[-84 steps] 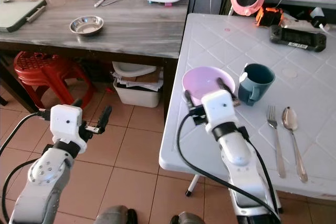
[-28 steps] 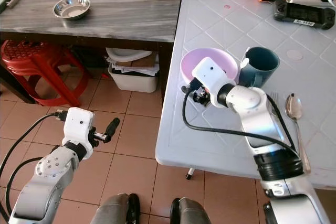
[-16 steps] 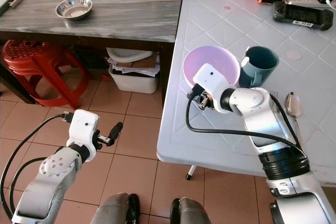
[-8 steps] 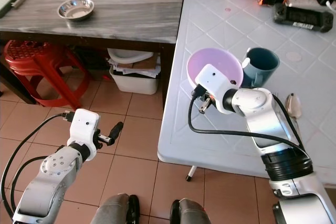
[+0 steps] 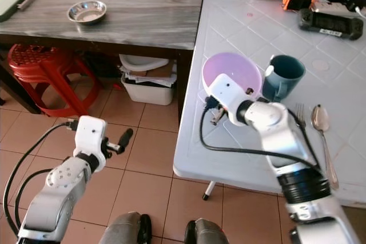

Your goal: Setting the table

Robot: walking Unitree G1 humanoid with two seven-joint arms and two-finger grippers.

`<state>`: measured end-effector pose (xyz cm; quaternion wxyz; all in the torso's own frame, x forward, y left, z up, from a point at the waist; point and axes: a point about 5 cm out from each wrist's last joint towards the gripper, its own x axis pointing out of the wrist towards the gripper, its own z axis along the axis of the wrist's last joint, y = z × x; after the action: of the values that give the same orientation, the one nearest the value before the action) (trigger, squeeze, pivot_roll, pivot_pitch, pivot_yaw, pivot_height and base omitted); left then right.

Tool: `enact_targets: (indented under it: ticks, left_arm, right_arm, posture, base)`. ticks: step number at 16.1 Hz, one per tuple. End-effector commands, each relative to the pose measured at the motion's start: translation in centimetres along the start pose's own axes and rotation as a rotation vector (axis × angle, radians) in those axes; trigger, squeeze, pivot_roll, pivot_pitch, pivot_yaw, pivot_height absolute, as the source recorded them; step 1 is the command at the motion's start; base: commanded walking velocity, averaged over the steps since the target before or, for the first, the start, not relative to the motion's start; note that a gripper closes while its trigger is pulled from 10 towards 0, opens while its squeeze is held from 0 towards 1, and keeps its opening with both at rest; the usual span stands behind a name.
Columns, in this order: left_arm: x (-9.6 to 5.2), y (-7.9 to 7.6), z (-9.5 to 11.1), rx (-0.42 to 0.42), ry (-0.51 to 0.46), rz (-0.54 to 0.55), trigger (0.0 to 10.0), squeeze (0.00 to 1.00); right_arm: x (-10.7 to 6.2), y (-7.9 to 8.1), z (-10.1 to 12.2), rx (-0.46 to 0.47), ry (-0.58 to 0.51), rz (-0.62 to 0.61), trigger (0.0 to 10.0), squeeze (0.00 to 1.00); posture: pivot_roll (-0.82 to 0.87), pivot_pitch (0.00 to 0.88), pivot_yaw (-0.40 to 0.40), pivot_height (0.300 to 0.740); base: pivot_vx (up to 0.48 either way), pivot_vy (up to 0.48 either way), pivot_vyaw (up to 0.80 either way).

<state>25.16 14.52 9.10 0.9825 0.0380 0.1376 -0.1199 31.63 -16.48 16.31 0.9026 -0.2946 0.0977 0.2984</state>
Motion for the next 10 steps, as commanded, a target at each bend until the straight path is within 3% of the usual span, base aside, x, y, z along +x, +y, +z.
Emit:
enact_targets:
  ticks: [1, 3, 4, 5, 9, 10]
  left_arm:
    - [0.2, 0.5, 0.2, 0.000, -0.021, 0.025, 10.0, 0.00]
    - [0.8, 1.0, 0.6, -0.007, -0.040, 0.052, 10.0, 0.00]
    - [1.0, 1.1, 0.7, -0.011, -0.045, 0.061, 10.0, 0.00]
    - [1.2, 1.2, 0.9, -0.006, -0.055, 0.064, 10.0, 0.00]
    - [1.9, 1.4, 1.8, 0.000, -0.140, 0.107, 10.0, 0.00]
    - [2.0, 1.6, 2.5, -0.005, -0.198, 0.148, 10.0, 0.00]
  right_arm:
    - [-0.2, -0.1, 0.6, -0.010, -0.057, -0.061, 0.0, 0.00]
    - [-0.2, 0.8, 2.0, 0.013, -0.187, -0.154, 0.5, 0.00]
    - [-0.3, 1.2, 2.6, 0.004, -0.234, -0.187, 4.8, 0.00]
    - [-0.4, 1.6, 2.9, -0.009, -0.258, -0.204, 10.0, 0.00]
    - [-1.1, 2.8, 3.1, 0.005, -0.348, -0.328, 10.0, 0.00]
    - [-1.3, 3.3, 3.0, 0.015, -0.367, -0.353, 10.0, 0.00]
  posture:
    - [0.02, 0.032, -0.004, 0.740]
    - [0.01, 0.013, -0.003, 0.740]
    - [0.01, 0.011, -0.001, 0.740]
    - [0.01, 0.008, 0.001, 0.740]
    - [0.00, 0.000, 0.000, 0.740]
    - [0.00, 0.000, -0.002, 0.740]
  base:
    - [0.000, 0.285, 0.00]
    - [0.000, 0.480, 0.00]
    - [0.000, 0.480, 0.00]
    - [0.000, 0.480, 0.00]
    - [0.000, 0.480, 0.00]
    - [0.000, 0.480, 0.00]
